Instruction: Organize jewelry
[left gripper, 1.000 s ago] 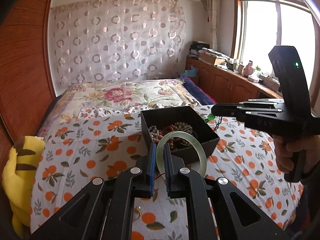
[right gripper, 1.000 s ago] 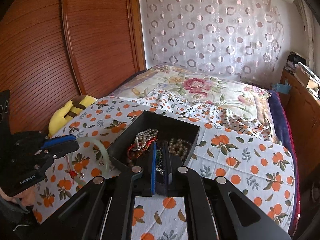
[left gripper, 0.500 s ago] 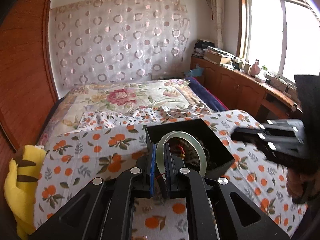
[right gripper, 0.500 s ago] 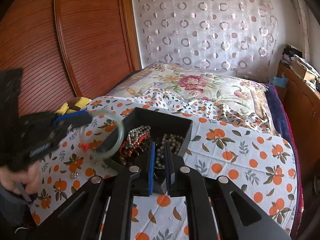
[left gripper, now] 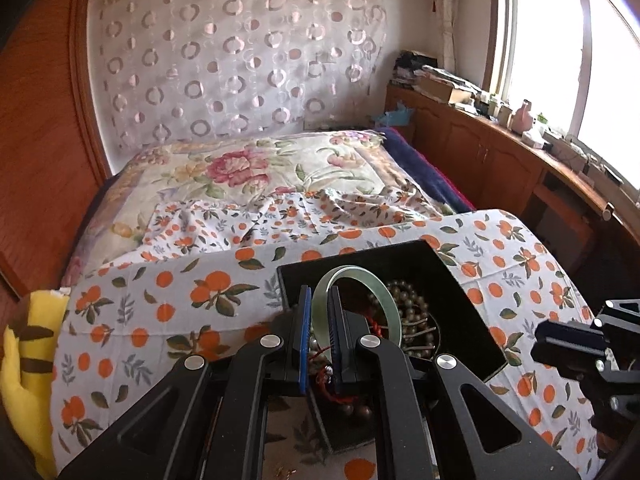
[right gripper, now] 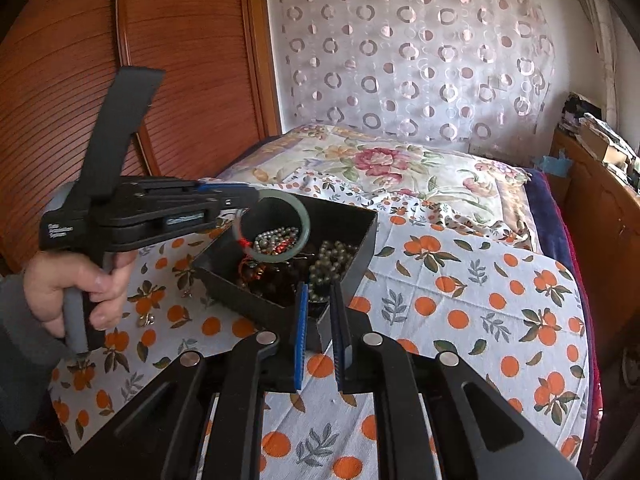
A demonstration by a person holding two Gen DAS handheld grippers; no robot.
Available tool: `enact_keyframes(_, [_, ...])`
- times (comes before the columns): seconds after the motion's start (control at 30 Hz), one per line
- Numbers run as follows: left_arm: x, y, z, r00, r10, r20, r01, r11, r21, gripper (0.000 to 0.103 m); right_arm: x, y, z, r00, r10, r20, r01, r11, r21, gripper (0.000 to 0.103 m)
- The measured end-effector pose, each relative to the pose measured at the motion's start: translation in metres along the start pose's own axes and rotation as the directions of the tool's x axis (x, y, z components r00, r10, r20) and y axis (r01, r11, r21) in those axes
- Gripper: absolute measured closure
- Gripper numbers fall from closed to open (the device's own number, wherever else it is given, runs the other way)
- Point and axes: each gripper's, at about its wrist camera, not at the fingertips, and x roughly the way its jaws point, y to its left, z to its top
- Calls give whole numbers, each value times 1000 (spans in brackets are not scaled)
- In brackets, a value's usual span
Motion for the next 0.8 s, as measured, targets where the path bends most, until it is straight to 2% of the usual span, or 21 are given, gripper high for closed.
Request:
enact_keyframes(0.47, [-6,-10,4,1000,-9,9,9,1000,29,95,3,14,-6,1000,5,-15,-6,1000,-25,90])
enact_keyframes(0.53, [-8,-11,4,1000,-4,10,4,999,37,90,4,15,-7,1000,6,-18,-7,1000,-26,90])
enact_keyframes(0.67, [-16,-10,4,1000,-7,17,7,999,38,88,4,19,-11,1000,12,-21,-13,1000,-26,90])
enact_keyframes(0.77, [-31,-2,-1,999,-10,37,8,999,35,75,2,23,-15,1000,17,-19,-17,999,-28,90])
enact_keyframes(0.8, [-35,2,-3,999,-12,43,11,999,33,74,2,23,-15,1000,18,-19,-19,999,-28,90])
